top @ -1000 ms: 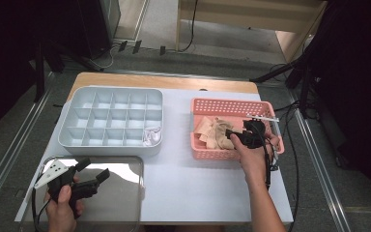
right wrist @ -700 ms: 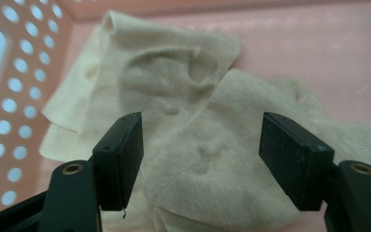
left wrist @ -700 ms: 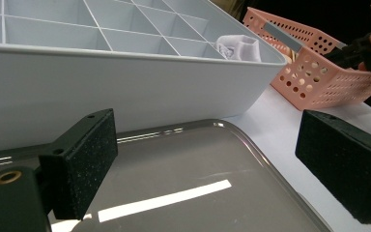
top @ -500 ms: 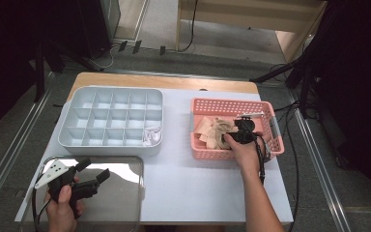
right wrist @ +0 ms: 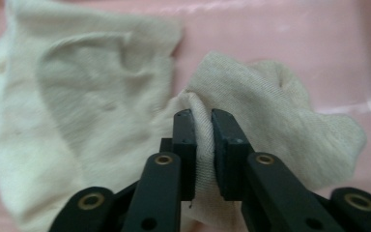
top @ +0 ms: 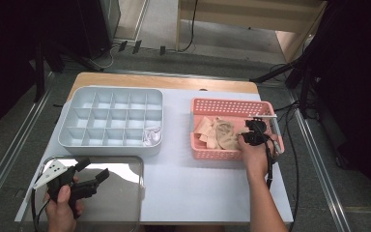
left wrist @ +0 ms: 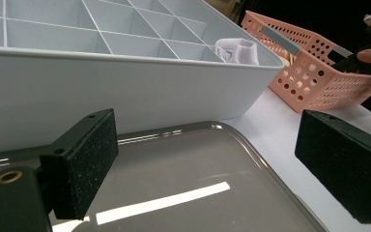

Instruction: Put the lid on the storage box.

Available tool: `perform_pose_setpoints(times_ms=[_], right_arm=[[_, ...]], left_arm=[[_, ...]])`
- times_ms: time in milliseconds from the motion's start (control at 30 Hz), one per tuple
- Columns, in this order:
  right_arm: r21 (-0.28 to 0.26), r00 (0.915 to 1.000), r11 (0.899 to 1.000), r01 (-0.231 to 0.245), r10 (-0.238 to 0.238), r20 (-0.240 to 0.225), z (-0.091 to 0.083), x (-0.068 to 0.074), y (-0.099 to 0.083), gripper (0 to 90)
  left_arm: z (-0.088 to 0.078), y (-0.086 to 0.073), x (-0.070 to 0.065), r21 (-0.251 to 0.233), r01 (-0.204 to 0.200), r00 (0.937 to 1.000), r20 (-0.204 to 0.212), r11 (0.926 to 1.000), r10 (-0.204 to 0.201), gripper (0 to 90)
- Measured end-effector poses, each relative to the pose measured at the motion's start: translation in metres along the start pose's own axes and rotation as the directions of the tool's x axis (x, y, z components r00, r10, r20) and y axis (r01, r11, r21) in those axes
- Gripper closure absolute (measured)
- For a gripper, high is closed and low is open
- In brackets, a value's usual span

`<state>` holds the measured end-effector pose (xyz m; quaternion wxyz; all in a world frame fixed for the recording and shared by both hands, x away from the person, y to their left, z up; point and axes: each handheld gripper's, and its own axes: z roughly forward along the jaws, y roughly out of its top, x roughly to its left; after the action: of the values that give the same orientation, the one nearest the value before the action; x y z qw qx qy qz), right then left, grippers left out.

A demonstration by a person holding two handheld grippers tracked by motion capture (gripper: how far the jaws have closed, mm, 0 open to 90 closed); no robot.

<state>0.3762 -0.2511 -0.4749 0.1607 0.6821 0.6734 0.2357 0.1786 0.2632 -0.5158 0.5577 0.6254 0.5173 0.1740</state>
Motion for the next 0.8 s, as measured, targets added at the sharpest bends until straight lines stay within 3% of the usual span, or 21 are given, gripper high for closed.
perform_pose_setpoints(times_ms=[133,267,400,500,633,800], right_arm=[[-0.077,0.9999,0.997,-0.014,0.014,-0.008,-0.009,-0.009,-0.001,85.3],[-0.131,1.0,0.991,0.006,-0.007,-0.004,-0.017,-0.014,-0.002,86.2],[-0.179,0.9989,0.983,0.032,-0.038,-0.028,-0.021,-0.014,-0.005,86.2],[-0.158,0.9979,0.986,0.048,-0.054,-0.037,-0.017,-0.014,-0.006,84.0],[-0.146,0.9993,0.989,0.015,-0.02,-0.032,-0.011,-0.021,-0.003,67.6],[-0.086,0.9994,0.996,-0.014,0.011,-0.034,-0.003,-0.027,0.001,54.1]], left_arm=[[0.0,0.0,0.0,0.0,-0.001,1.0,0.001,1.0,0.001,8.4],[0.001,0.0,0.0,0.001,-0.002,1.0,0.002,1.0,0.002,8.4],[0.001,0.0,0.0,0.003,-0.003,1.0,0.001,1.0,0.003,8.4],[0.001,0.0,0.0,0.002,0.001,1.0,0.002,1.0,-0.001,8.4],[0.001,0.0,0.0,0.001,-0.001,1.0,0.001,1.0,0.001,8.4],[0.0,0.0,0.002,0.002,0.002,1.0,-0.001,1.0,-0.002,8.4]])
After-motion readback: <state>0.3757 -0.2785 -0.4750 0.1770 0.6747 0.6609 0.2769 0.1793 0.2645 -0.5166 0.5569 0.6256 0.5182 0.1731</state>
